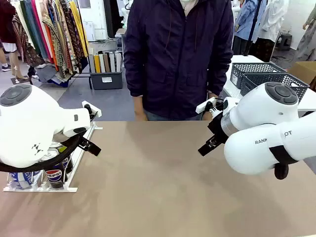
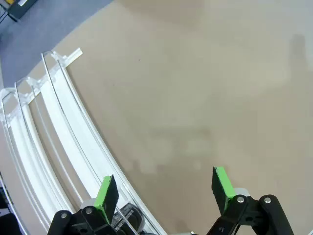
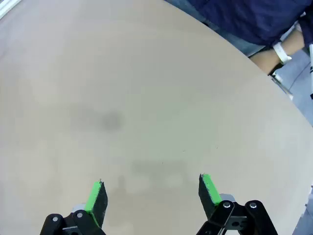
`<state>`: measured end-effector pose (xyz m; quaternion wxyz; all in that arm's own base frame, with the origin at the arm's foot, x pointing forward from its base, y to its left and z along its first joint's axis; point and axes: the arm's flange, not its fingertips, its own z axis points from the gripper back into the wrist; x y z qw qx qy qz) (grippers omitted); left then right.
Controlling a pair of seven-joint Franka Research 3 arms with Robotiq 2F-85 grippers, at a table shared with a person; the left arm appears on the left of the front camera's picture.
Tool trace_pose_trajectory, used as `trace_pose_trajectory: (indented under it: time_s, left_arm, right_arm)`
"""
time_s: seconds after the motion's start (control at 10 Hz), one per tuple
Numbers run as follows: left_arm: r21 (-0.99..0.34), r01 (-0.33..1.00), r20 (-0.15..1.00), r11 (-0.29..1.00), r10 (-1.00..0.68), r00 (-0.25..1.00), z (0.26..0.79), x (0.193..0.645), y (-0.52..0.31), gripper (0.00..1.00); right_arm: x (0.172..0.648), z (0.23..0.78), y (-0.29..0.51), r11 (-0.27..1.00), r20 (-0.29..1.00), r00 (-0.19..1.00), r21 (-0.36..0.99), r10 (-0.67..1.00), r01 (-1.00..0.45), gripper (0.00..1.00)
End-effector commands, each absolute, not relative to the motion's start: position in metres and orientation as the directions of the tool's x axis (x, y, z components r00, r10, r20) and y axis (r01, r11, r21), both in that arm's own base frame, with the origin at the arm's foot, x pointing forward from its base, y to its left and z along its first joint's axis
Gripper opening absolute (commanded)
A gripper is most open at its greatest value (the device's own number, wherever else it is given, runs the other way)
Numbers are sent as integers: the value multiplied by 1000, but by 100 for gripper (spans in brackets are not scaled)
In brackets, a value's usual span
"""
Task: Retrieve and store the cans from the dispenser.
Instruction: Pick up one can from the Automatic Can Dispenser and place it in the middle of the table.
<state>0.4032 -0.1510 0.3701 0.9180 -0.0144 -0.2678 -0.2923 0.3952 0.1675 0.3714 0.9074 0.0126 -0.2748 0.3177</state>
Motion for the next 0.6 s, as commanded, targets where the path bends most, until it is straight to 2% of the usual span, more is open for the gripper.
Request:
trace_pose_trajectory:
  time_s: [0.0, 0.5]
  left_arm:
    - [130, 544, 500, 829, -529, 686, 370, 403, -151, 100]
    - [130, 544, 500, 829, -529, 686, 370, 403, -151, 100]
  right_arm:
    - [395, 371, 167, 798, 507, 647, -152, 570, -583, 100]
    - [395, 371, 167, 798, 507, 647, -152, 570, -583, 100]
